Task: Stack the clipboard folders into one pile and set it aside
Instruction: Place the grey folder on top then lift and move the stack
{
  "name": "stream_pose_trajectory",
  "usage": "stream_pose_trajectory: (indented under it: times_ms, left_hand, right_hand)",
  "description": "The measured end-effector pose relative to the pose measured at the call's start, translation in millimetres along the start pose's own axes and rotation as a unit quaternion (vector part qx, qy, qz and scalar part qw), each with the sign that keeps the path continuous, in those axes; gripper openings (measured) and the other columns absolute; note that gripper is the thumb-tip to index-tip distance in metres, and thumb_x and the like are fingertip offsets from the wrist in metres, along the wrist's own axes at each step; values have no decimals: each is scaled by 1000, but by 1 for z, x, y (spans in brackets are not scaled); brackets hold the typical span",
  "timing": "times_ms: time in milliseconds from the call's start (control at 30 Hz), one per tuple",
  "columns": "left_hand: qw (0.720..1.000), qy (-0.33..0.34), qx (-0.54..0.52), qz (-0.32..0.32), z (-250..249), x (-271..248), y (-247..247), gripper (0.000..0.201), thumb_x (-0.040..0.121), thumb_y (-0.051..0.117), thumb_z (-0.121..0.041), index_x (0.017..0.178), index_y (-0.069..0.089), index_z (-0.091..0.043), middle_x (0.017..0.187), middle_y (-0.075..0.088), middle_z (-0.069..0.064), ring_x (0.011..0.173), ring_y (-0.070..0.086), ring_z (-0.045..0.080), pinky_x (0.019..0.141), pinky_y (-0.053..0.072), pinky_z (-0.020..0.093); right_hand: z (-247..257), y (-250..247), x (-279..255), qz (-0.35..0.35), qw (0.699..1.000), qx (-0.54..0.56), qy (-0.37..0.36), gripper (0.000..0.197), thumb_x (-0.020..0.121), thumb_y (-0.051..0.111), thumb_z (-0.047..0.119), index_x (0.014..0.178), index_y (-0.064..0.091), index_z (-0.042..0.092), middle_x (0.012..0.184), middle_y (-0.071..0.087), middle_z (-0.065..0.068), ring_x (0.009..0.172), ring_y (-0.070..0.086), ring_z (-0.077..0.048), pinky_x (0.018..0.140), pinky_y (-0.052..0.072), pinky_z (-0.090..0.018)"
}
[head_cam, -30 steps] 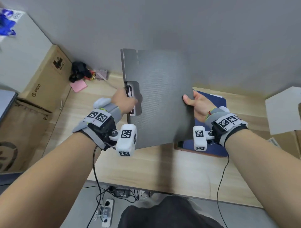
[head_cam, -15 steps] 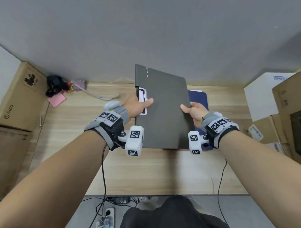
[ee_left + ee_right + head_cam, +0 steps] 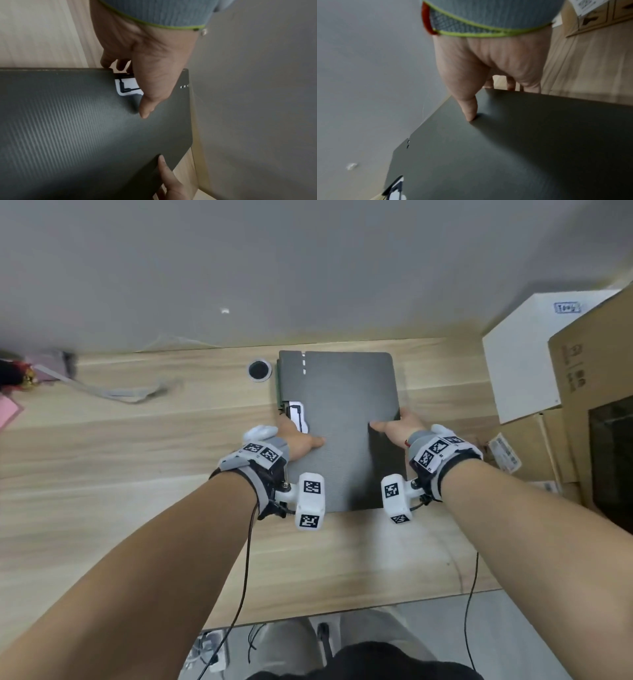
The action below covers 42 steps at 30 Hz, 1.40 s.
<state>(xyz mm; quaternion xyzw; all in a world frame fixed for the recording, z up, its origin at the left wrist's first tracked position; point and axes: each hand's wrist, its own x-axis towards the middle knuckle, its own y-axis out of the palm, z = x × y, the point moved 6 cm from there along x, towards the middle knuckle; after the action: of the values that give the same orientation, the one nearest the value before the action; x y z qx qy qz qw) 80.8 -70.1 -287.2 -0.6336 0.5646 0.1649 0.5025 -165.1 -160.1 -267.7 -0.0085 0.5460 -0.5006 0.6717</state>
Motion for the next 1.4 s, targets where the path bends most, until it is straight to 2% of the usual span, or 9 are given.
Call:
stream_pose_trajectory:
  times_ms: [133, 300, 433, 633, 800, 900, 1067, 1200, 1400]
  left_hand:
    - [1000, -23, -8, -2, -11, -13, 4, 114, 31, 73, -65, 128, 48, -10, 118, 64, 7, 107, 64, 30, 97, 53, 47]
    - [998, -52, -26, -16, -23, -28, 1, 116, 52, 84, -58, 146, 34, -10, 141, 53, 8, 128, 54, 33, 108, 44, 48]
    - [996, -64, -58, -20, -16, -22, -6, 109, 38, 83, -62, 130, 52, -12, 124, 65, 6, 109, 64, 31, 98, 53, 45]
    - [987, -102, -125, 14, 9, -27, -14, 99, 39, 91, -61, 118, 65, -8, 97, 76, 11, 78, 75, 29, 72, 62, 39]
    - [985, -114, -122, 35, 38, -27, -4, 147, 7, 84, -78, 132, 58, -6, 125, 69, 15, 111, 68, 37, 97, 55, 52]
    - [987, -116, -107, 39, 44, -33, -8, 146, 12, 81, -84, 134, 57, -6, 130, 66, 15, 114, 66, 37, 100, 53, 52]
    - [986, -107, -122, 38, 51, -50, -19, 111, 57, 81, -72, 140, 52, -4, 135, 61, 16, 121, 62, 35, 101, 51, 44]
    - [982, -30, -185, 25, 51, -62, -39, 110, 34, 89, -75, 123, 64, -16, 125, 71, 7, 112, 69, 26, 100, 53, 46]
    - [965, 152, -186, -105, 18, -110, -106, 96, 48, 97, -48, 131, 57, -23, 121, 71, -10, 108, 68, 10, 96, 53, 33]
  right_hand:
    - [6, 4, 1, 7, 999, 36, 7, 66, 79, 76, 38, 136, 53, 14, 134, 64, -6, 123, 60, -29, 103, 45, -33]
    - [-3, 7, 7, 24, 997, 69, 26, 72, 77, 78, 41, 136, 53, 9, 136, 63, -8, 124, 59, -30, 99, 44, -32]
    - [-12, 7, 10, 44, 991, 111, 66, 85, 74, 79, 47, 141, 46, 5, 144, 54, -12, 130, 51, -34, 107, 44, -48]
    - [-31, 26, 6, 93, 972, 191, 103, 99, 70, 84, 47, 147, 36, 6, 154, 43, -10, 141, 39, -32, 113, 30, -52]
    - [-36, 46, -4, 110, 970, 197, 88, 97, 63, 86, 53, 142, 47, 11, 141, 52, 4, 128, 46, -20, 105, 34, -42]
    - [-34, 48, -6, 105, 974, 190, 59, 114, 48, 89, 59, 143, 44, 15, 137, 57, 4, 123, 53, -21, 104, 40, -37]
    - [-25, 46, -17, 88, 972, 217, -3, 98, 58, 91, 47, 137, 44, 13, 126, 62, 1, 115, 59, -20, 107, 45, -39]
    - [3, 38, -43, 98, 954, 261, -110, 55, 76, 85, 25, 126, 62, 16, 120, 72, 1, 114, 67, -19, 105, 49, -39]
    - [57, -3, -97, 75, 927, 259, -260, 51, 76, 82, 7, 123, 62, 16, 118, 73, 1, 108, 70, -14, 92, 56, -28]
